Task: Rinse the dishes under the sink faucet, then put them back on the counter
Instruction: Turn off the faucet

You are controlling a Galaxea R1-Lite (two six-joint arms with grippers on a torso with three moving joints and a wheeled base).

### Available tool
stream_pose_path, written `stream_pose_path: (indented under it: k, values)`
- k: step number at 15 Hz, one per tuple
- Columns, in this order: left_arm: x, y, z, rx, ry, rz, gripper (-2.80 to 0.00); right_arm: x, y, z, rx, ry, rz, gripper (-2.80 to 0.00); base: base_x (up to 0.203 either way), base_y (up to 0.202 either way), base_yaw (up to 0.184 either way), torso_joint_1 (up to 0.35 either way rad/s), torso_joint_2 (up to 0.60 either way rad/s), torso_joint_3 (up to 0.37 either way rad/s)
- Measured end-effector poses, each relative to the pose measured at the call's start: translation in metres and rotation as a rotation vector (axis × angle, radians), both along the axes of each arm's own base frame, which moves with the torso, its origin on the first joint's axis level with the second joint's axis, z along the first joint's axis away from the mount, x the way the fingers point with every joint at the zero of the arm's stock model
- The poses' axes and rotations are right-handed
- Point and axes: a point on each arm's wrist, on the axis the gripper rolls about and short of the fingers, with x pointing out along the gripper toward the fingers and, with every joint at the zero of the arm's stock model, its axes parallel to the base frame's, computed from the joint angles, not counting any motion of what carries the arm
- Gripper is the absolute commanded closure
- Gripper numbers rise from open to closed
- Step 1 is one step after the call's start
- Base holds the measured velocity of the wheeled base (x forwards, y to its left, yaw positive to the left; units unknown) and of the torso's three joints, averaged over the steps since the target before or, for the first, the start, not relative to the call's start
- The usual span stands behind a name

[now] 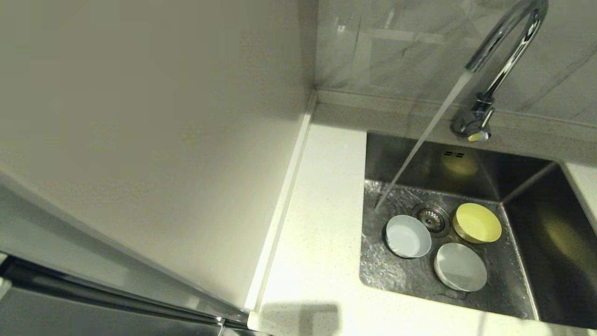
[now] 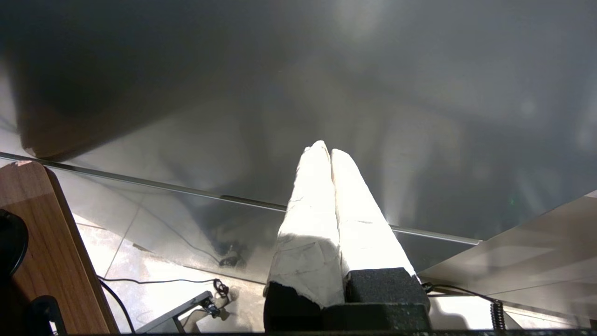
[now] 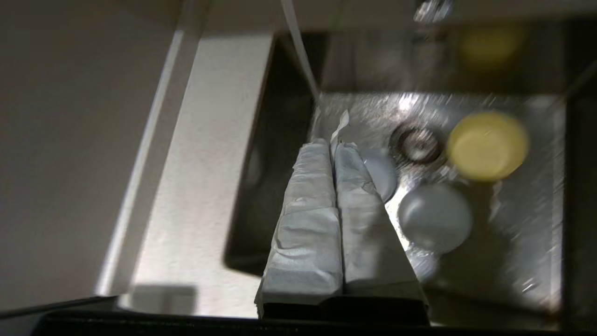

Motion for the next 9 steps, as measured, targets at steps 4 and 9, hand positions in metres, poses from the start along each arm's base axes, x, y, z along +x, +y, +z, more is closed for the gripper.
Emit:
stream_pose_path:
  k: [4, 9]
  values:
    - [0.0, 0.0, 0.0, 0.0, 0.0, 0.0, 0.0, 0.086, -0.019, -0.008, 0.16, 0.291, -0.04, 0.0, 0.0, 0.0, 0.0, 0.0, 0.0, 0.0]
    - [0.0, 0.0, 0.0, 0.0, 0.0, 0.0, 0.0, 0.157, -0.081, -0.027, 0.569, 0.432, -0.02, 0.0, 0.0, 0.0, 0.0, 0.0, 0.0, 0.0]
